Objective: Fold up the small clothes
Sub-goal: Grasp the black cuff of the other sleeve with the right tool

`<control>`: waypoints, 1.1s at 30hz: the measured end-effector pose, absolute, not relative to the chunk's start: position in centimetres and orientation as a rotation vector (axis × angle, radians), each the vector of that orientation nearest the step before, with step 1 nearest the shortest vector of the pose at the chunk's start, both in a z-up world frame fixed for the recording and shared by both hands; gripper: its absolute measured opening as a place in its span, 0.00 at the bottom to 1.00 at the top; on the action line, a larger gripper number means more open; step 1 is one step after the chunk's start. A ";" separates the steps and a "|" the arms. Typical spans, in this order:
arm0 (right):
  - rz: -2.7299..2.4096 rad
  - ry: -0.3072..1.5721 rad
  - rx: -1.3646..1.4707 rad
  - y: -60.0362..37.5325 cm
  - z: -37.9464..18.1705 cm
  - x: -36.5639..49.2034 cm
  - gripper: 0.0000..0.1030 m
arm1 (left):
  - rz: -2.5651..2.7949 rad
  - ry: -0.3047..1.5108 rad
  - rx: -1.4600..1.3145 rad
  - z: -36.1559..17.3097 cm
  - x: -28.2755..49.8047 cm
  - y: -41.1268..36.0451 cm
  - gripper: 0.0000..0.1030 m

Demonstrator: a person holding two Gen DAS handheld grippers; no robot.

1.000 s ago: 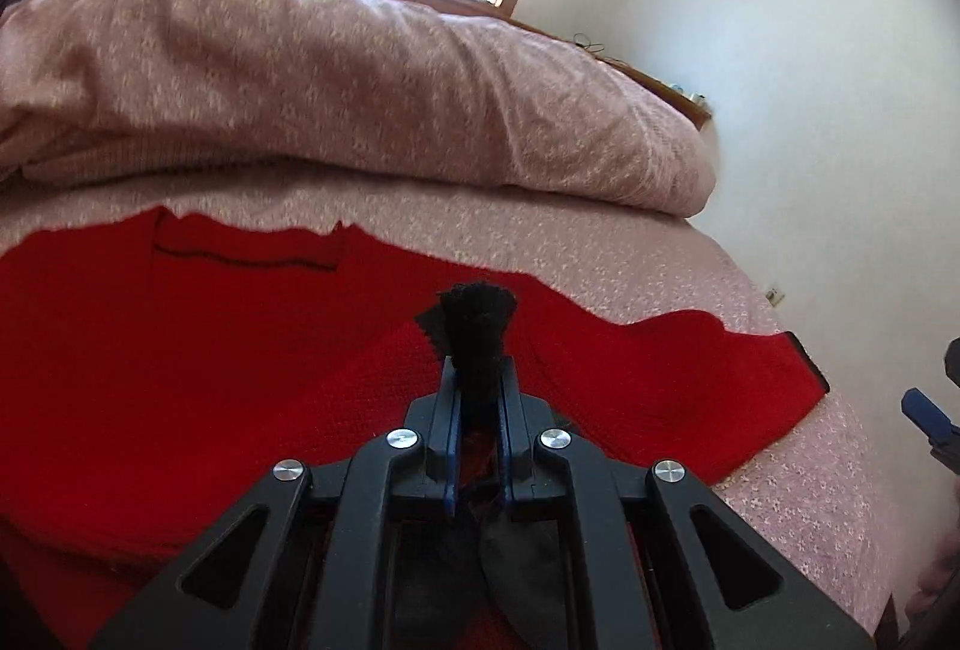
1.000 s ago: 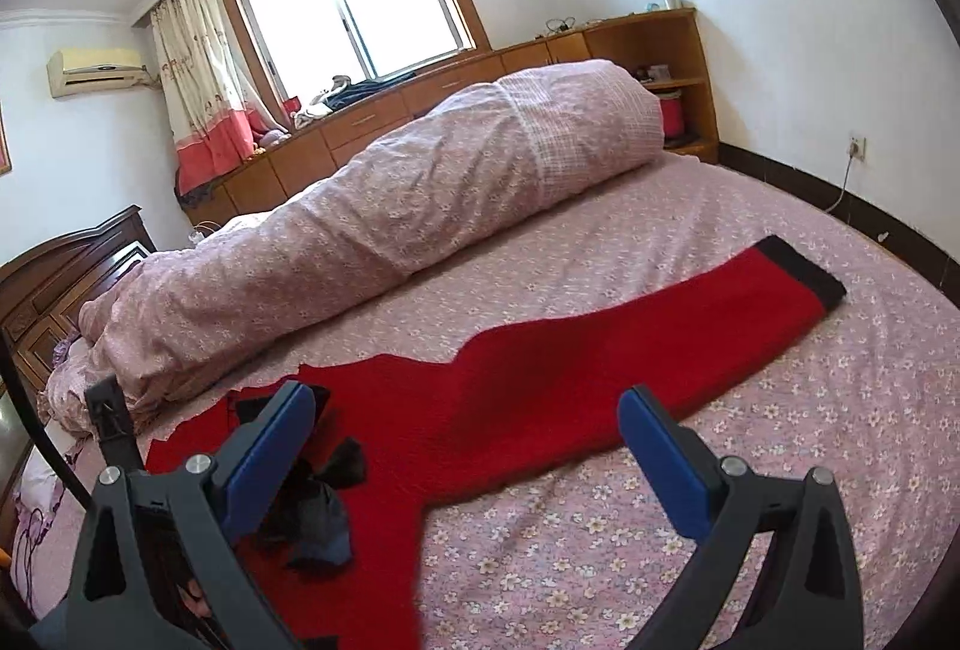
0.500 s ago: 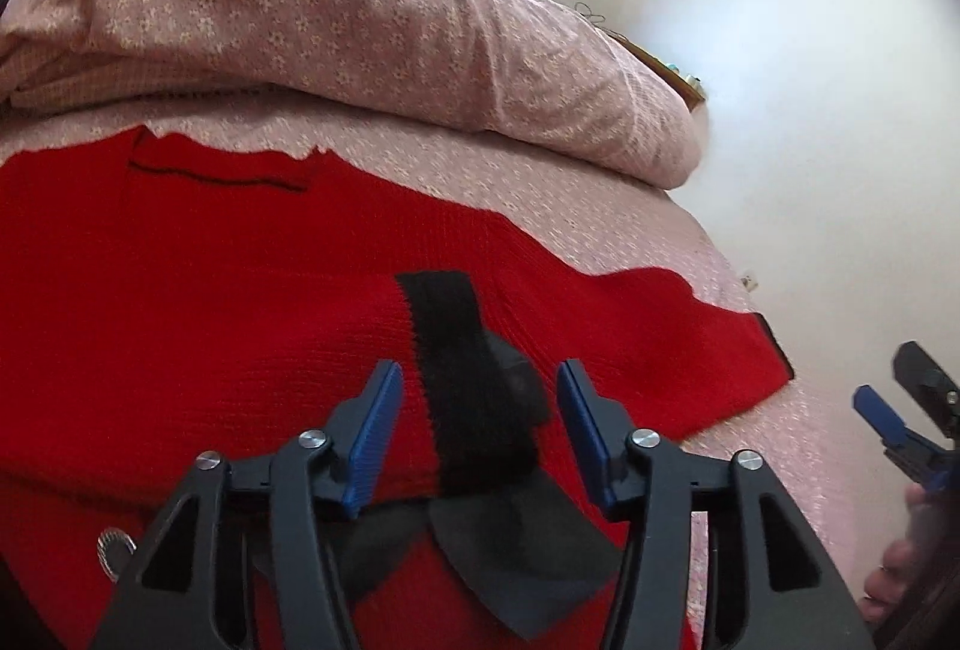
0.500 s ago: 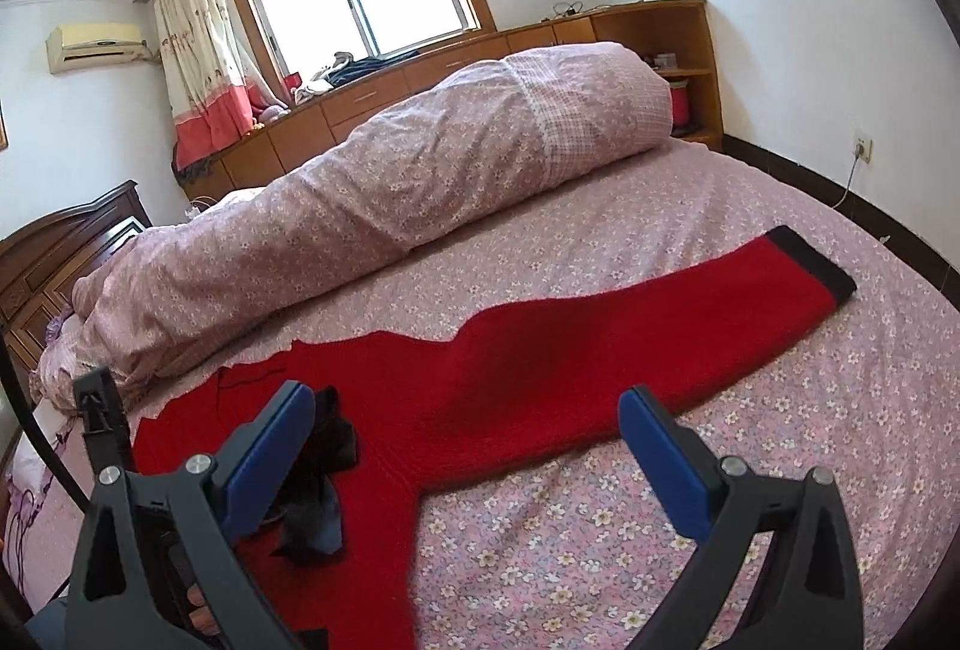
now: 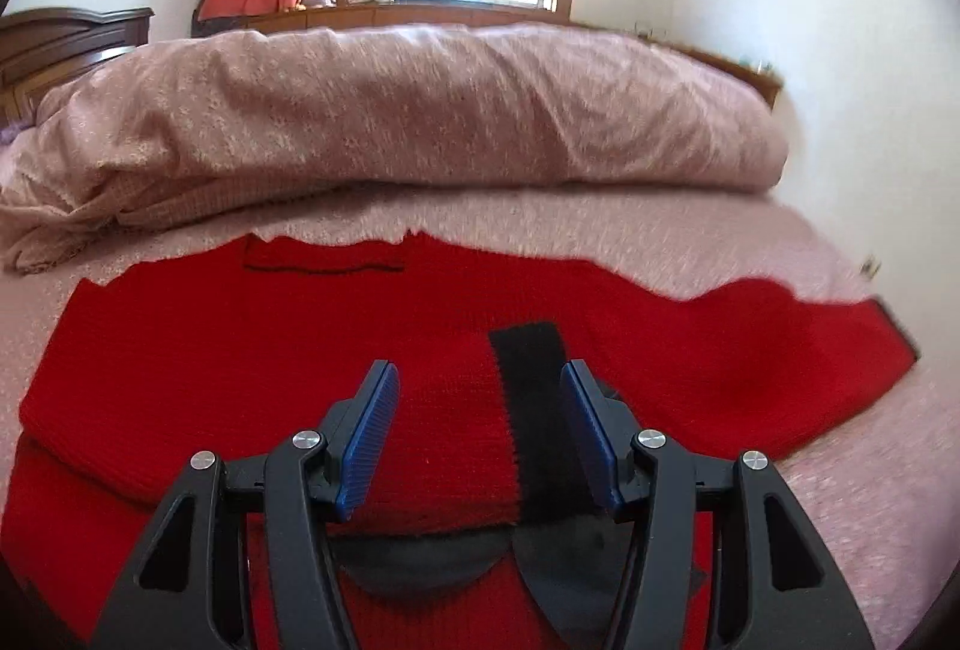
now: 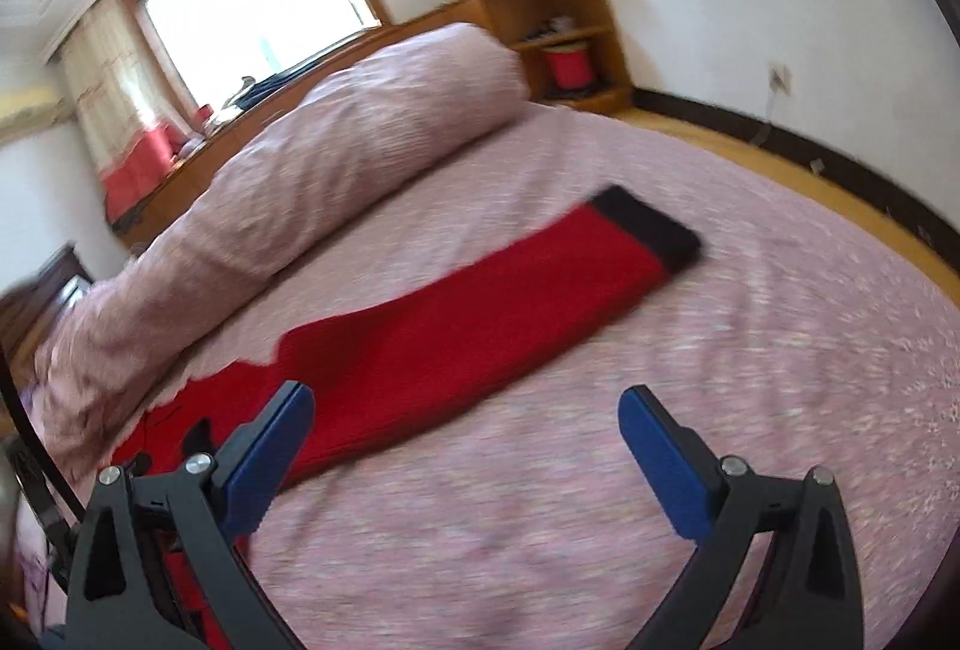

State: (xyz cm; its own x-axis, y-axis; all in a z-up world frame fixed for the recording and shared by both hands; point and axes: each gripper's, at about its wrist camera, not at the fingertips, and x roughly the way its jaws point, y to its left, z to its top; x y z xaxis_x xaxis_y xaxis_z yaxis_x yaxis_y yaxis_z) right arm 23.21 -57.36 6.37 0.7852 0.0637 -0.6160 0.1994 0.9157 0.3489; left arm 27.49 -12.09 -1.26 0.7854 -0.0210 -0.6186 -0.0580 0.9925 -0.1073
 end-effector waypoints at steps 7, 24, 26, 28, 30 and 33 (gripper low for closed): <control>-0.128 0.726 0.584 -66.5 1.9 24.2 1.00 | 0.084 0.790 -0.092 -4.4 28.8 -12.8 0.58; 0.064 0.596 0.831 -71.4 -0.6 33.2 1.00 | 0.084 0.806 -0.121 -4.9 29.0 -12.5 0.66; 0.069 0.613 0.816 -71.1 -0.7 33.9 1.00 | 0.083 0.806 -0.124 -4.9 29.0 -12.5 0.67; 0.065 0.615 0.796 -70.7 -0.7 34.4 1.00 | 0.083 0.806 -0.124 -4.9 29.0 -12.5 0.67; 0.057 0.603 0.781 -70.4 -0.8 34.7 1.00 | 0.082 0.806 -0.125 -5.0 29.0 -12.5 0.67; 0.052 0.577 0.786 -70.3 -0.8 34.2 0.99 | 0.080 0.805 -0.131 -5.0 29.0 -12.5 0.67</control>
State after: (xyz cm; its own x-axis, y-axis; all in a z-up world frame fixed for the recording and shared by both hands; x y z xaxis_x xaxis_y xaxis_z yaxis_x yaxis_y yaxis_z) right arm 34.19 -70.33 -0.80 0.8453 0.2535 -0.4703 0.1646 0.7139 0.6806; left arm 29.00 -12.50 -5.00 0.6904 0.0213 -0.7231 -0.1211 0.9889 -0.0866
